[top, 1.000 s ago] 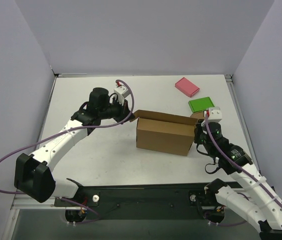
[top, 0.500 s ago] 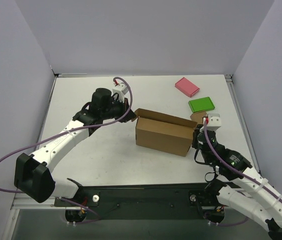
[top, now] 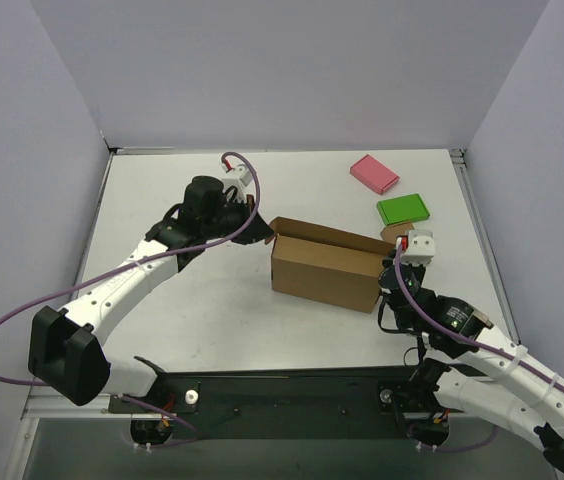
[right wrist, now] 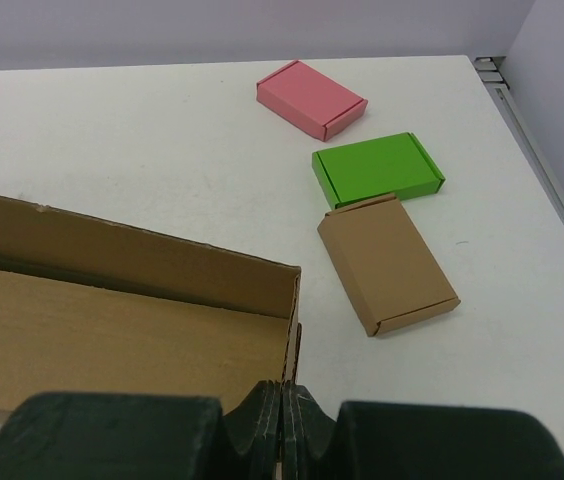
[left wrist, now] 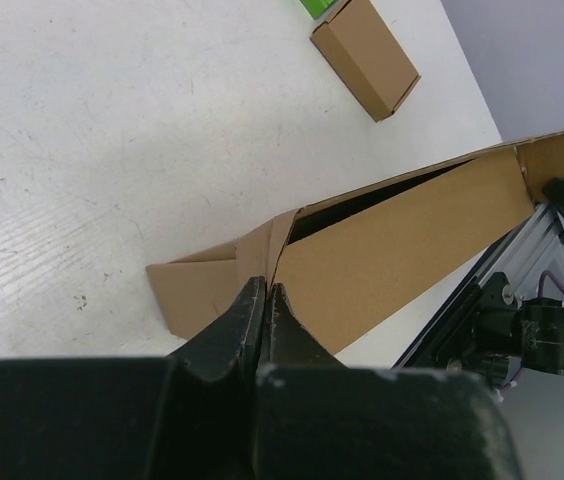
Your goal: Fold the paper box
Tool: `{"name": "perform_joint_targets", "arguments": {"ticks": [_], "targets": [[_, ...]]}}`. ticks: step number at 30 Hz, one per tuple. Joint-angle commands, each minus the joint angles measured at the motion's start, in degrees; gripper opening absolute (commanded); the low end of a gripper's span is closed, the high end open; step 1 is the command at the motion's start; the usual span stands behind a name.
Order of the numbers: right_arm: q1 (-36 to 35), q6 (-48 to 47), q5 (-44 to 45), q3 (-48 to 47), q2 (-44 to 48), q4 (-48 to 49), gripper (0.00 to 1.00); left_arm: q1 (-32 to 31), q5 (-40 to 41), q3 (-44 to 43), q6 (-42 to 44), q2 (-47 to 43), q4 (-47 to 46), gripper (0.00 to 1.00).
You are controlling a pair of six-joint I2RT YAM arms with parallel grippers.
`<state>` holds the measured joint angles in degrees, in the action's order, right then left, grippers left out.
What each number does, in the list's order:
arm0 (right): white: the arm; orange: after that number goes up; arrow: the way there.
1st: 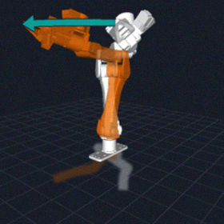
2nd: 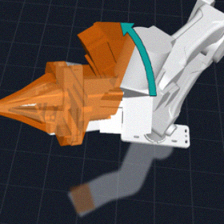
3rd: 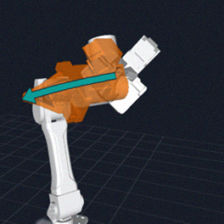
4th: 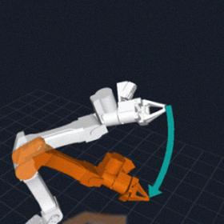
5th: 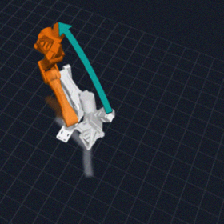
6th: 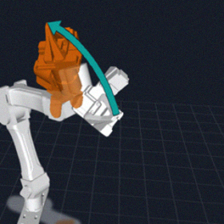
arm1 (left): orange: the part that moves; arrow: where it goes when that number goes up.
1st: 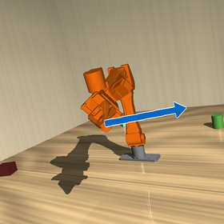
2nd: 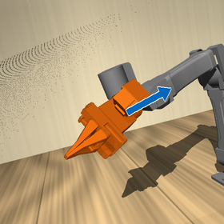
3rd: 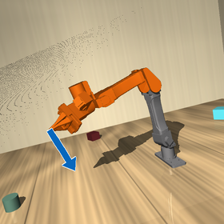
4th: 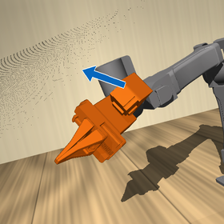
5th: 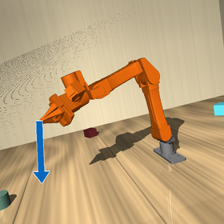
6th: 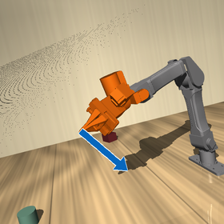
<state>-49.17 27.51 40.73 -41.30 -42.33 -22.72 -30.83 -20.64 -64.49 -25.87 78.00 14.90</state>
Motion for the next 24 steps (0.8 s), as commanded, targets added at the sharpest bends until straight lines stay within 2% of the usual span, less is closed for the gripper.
{"name": "perform_joint_targets", "arguments": {"ticks": [1,7,12,14,17,21,24], "targets": [[-1.10,1.94,-2.06,1.22,-1.71,-7.51,0.00,-1.08,-1.60,-3.89,3.00,-0.30,3.99,0.00],[-1.46,2.11,-1.88,1.31,-0.39,-7.51,0.00,-1.60,-0.89,-7.67,12.41,2.42,10.15,0.16],[-1.63,2.02,-1.79,1.22,-0.21,-7.60,0.00,-2.74,4.28,-7.93,19.71,1.81,10.33,0.44],[-1.63,1.94,-1.79,1.13,-0.04,-7.69,0.00,-2.75,4.82,-8.11,21.90,1.20,10.24,0.48],[-1.72,1.85,-1.71,1.05,0.31,-7.78,0.00,-2.83,6.58,-8.28,24.88,0.14,9.80,0.58],[-1.81,1.85,-1.88,1.13,0.67,-7.95,0.00,-2.92,8.08,-8.37,30.52,-1.27,9.45,0.62],[-1.81,1.94,-1.88,1.13,1.02,-8.04,0.00,-3.27,7.46,-8.02,34.21,-2.32,9.45,0.60]]}}
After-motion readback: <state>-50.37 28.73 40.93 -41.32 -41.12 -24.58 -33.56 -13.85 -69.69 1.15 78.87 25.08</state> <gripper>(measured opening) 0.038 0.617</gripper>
